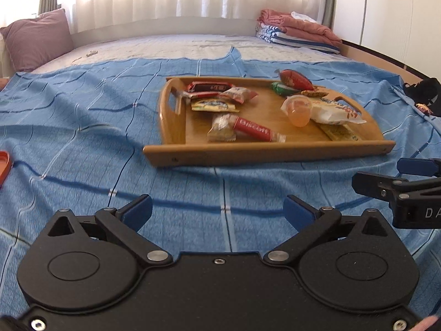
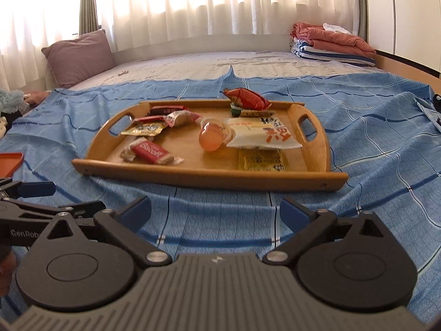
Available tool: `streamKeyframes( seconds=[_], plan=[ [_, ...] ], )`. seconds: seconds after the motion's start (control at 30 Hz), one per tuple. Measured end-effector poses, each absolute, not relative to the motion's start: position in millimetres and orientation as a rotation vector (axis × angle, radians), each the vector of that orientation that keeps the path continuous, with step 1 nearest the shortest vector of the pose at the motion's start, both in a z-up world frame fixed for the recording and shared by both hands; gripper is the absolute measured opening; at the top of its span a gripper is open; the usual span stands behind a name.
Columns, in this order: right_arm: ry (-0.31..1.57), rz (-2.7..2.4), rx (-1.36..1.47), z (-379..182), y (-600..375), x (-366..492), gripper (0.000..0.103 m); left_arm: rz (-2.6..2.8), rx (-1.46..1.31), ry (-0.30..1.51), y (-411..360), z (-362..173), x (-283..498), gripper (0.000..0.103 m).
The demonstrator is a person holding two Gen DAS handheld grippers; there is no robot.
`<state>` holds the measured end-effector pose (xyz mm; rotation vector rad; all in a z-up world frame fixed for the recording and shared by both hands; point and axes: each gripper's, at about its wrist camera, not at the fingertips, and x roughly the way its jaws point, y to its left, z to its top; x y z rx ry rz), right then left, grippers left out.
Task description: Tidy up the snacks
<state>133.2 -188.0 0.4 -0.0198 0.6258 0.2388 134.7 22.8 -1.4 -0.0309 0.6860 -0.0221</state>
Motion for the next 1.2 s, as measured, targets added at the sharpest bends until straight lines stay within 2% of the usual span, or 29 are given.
streamKeyframes(
  seconds=[0.4,1.2],
  plan=[
    [0.694,0.208,-0.042,-27,-183,138,0.103,0.035,-0.008,0.712,24,-17,130,0.103],
    [0.693,0.207,-0.048,-28,-182,137,0.103,0.026,-0.037,0.705,29,-20,131,0.103]
  ],
)
